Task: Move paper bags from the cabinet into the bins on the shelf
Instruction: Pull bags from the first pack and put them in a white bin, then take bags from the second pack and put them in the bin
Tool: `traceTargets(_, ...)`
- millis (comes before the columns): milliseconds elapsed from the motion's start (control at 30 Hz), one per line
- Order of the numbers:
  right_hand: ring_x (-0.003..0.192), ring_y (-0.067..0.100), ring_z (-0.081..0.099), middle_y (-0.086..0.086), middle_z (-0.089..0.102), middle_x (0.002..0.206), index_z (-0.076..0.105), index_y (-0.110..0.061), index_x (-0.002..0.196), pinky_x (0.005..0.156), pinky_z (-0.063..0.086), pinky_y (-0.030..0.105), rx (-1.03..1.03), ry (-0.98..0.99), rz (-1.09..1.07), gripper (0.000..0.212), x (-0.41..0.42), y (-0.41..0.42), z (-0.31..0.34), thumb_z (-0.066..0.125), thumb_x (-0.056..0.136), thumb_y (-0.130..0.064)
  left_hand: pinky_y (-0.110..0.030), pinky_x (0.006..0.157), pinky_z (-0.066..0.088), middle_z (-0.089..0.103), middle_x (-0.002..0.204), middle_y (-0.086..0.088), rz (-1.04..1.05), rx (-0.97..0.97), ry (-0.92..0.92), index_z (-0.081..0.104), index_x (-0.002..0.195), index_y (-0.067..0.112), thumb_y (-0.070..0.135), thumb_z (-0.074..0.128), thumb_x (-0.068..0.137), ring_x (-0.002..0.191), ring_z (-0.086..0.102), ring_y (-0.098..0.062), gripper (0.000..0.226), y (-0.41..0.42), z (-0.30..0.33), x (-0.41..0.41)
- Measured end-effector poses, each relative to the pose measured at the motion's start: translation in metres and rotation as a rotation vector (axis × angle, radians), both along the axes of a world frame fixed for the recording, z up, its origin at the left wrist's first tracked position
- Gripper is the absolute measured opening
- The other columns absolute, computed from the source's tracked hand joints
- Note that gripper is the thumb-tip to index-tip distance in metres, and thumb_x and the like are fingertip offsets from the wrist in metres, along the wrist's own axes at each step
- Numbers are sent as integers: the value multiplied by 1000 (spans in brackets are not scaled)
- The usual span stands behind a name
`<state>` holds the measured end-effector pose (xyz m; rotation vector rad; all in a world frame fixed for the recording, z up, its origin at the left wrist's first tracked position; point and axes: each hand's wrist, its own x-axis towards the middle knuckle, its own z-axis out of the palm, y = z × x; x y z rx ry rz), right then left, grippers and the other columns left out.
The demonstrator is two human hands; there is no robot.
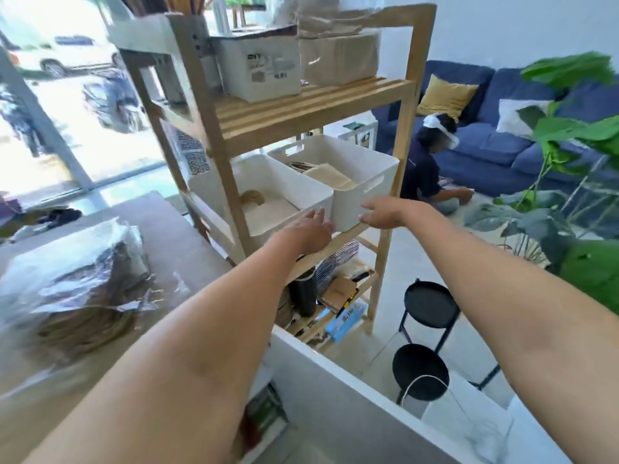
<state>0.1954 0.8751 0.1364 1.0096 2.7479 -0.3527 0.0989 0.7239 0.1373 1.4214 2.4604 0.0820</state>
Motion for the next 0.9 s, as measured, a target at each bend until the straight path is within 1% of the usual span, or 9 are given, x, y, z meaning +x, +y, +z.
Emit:
traceTargets(67, 145, 26, 26, 7, 27, 158, 33, -16, 149, 119, 21, 41, 19, -9, 7, 57, 9, -38, 1, 39, 98, -39, -36, 120, 7, 1, 162, -11, 3, -12, -23, 8, 154, 8, 30, 17, 105, 149, 4, -25, 54, -36, -6, 0)
traceTargets(167, 142, 26, 32, 9, 35, 154, 38, -12, 147, 115, 24, 33, 10, -8, 68, 51, 13, -99, 4, 41, 100, -32, -39, 118, 14, 7, 161, -12, 71, -38, -50, 8, 154, 9, 33, 19, 105, 148, 14, -29, 56, -97, -5, -1)
traceTargets(300, 144, 24, 30, 7, 31, 156, 34, -16, 150, 114, 23, 31, -33, -12, 112, 55, 4, -154, 4, 43, 99, -36, -39, 119, 11, 10, 161, -10, 143, -29, -73, 12, 154, 12, 36, 20, 105, 149, 12, -26, 56, -160, 2, -7)
traceTargets(400, 144, 23, 30, 7, 32, 156, 35, -14, 149, 115, 22, 32, -74, -17, 189, 55, -24, -196, 7, 45, 99, -35, -40, 118, 14, 14, 161, -9, 233, -17, -45, 15, 154, 12, 40, 24, 104, 148, 16, -26, 58, -211, 9, -26)
traceTargets(467, 142, 23, 33, 7, 36, 154, 39, -12, 146, 117, 25, 33, -90, 10, 250, 53, -49, -223, 11, 47, 98, -33, -40, 118, 17, 17, 160, -9, 318, 2, -13, 16, 154, 13, 46, 29, 102, 147, 19, -27, 63, -243, 12, -43)
traceTargets(633, 135, 22, 43, 5, 47, 146, 51, -13, 139, 114, 31, 35, -182, 59, 338, 46, -105, -271, 13, 50, 97, -32, -41, 115, 27, 22, 159, -7, 407, 53, 98, 19, 153, 15, 61, 43, 91, 143, 28, -27, 81, -313, 15, -77)
traceTargets(767, 128, 23, 50, 8, 54, 140, 59, -8, 131, 107, 36, 31, -260, 122, 355, 41, -141, -291, 9, 49, 97, -28, -38, 118, 23, 15, 161, -5, 429, 89, 187, 14, 154, 16, 61, 57, 83, 147, 19, -22, 94, -359, 14, -99)
traceTargets(833, 125, 25, 51, 9, 54, 139, 58, -4, 131, 103, 39, 31, -308, 134, 323, 42, -160, -293, 2, 49, 97, -27, -38, 120, 20, 11, 161, -5, 467, 77, 221, 9, 155, 16, 62, 60, 81, 148, 13, -21, 101, -373, 12, -108)
traceTargets(900, 111, 26, 54, 13, 54, 135, 54, -2, 133, 96, 46, 35, -387, 127, 230, 44, -173, -291, -8, 48, 97, -26, -35, 119, 16, 9, 162, -4, 495, 61, 231, 6, 155, 15, 62, 61, 80, 149, 11, -20, 104, -381, 8, -115)
